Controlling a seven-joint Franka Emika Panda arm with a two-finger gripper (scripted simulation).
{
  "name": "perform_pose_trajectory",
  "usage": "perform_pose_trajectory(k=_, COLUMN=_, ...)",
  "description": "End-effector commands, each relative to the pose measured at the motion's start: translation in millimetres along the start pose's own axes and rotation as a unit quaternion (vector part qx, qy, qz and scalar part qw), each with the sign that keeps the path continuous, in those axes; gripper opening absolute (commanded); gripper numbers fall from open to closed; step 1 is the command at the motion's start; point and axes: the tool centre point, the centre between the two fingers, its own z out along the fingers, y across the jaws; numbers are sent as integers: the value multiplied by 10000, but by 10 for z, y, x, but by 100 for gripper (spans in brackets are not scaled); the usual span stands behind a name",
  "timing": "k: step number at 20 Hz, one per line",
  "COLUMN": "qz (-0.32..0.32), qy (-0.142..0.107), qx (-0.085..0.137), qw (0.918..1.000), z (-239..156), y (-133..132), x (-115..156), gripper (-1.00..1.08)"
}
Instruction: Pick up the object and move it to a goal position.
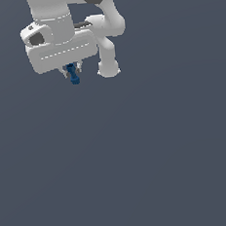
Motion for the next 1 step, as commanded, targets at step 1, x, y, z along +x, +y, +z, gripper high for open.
perform_pose_trajectory(k=1, qz=-2, qy=-5, qx=2, qw=10000, z=-22, y=4, x=-7, gripper=-100)
